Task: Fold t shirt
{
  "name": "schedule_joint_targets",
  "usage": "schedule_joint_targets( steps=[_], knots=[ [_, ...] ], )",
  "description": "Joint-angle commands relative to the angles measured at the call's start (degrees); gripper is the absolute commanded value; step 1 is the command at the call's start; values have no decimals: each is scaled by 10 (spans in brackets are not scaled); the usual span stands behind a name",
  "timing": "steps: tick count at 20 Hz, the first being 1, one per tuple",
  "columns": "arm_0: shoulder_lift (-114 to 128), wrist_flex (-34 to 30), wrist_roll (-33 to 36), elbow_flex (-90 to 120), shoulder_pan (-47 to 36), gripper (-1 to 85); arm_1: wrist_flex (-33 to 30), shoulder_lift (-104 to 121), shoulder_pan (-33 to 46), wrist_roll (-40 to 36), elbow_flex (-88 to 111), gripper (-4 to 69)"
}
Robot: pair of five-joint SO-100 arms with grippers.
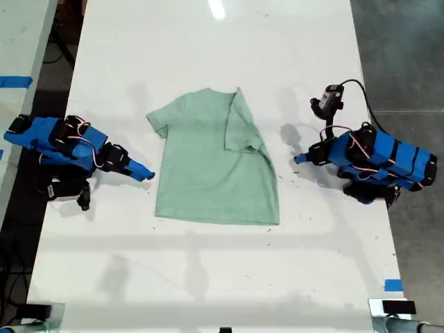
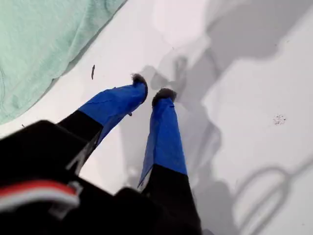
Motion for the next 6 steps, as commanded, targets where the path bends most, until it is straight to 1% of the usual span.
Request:
schedule_joint_targets(
  steps=[1,5,6],
  knots=[
    [5,1,-9,1,4,174,-7,6,-3,-6,25,56],
    [5,1,-9,1,4,174,-7,6,-4,-7,25,56],
    [7,0,-10,3,-15,156,-7,6,-4,-7,25,56]
  ],
)
